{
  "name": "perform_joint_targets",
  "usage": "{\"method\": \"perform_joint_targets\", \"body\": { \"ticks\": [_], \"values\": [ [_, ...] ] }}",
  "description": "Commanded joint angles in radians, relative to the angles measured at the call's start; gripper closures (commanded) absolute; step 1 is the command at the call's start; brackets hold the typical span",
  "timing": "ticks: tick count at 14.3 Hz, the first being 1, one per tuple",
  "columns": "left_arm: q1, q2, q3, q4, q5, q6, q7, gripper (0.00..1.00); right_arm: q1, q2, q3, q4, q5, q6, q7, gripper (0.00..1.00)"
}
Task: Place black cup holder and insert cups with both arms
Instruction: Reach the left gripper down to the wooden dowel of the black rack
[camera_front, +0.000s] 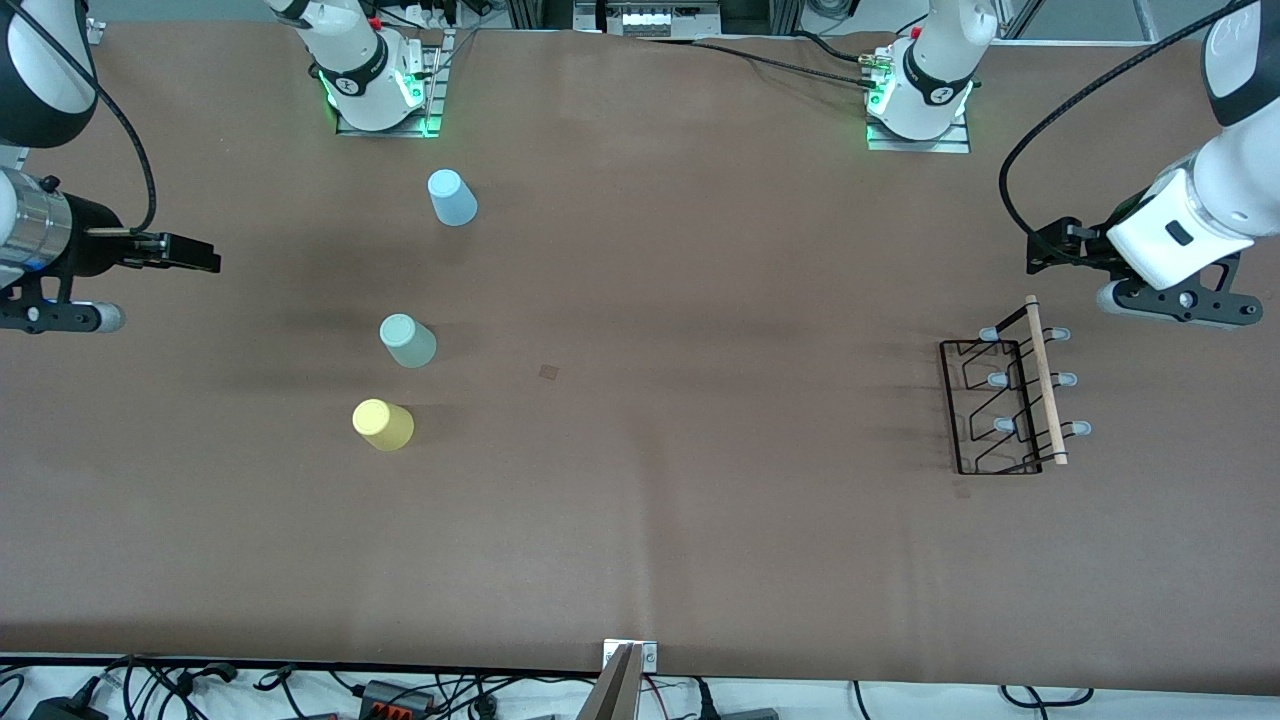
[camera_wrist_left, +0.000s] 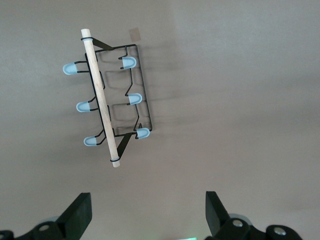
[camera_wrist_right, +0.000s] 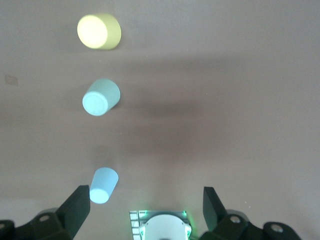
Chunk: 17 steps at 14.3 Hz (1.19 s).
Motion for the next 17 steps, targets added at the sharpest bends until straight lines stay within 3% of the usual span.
{"method": "perform_joint_targets", "body": {
  "ticks": [1, 3, 9, 13, 15, 17],
  "values": [
    [0.028, 0.055, 0.009, 0.009, 0.016, 0.013, 0.014, 0.0, 0.005, -0.006, -0.001, -0.004, 0.003, -0.023, 0.012, 0.0],
    [0.049, 0.079, 0.009, -0.029, 0.018, 0.109, 0.011, 0.0, 0.017, -0.009, -0.001, -0.013, -0.002, -0.011, 0.012, 0.0],
    [0.097, 0.082, 0.011, -0.259, 0.019, 0.54, 0.014, 0.0, 0.02, -0.055, 0.0, -0.105, -0.003, 0.095, 0.012, 0.0],
    [0.107, 0.119, 0.011, -0.305, 0.071, 0.635, 0.012, 0.03, 0.032, -0.152, 0.0, -0.269, -0.003, 0.221, 0.014, 0.0],
    [0.114, 0.128, 0.009, -0.337, 0.085, 0.688, 0.012, 0.05, 0.032, -0.167, 0.0, -0.3, -0.003, 0.255, 0.012, 0.0],
    [0.126, 0.145, 0.009, -0.35, 0.085, 0.696, 0.011, 0.19, 0.034, -0.167, 0.0, -0.299, -0.003, 0.258, 0.012, 0.0]
  ]
}}
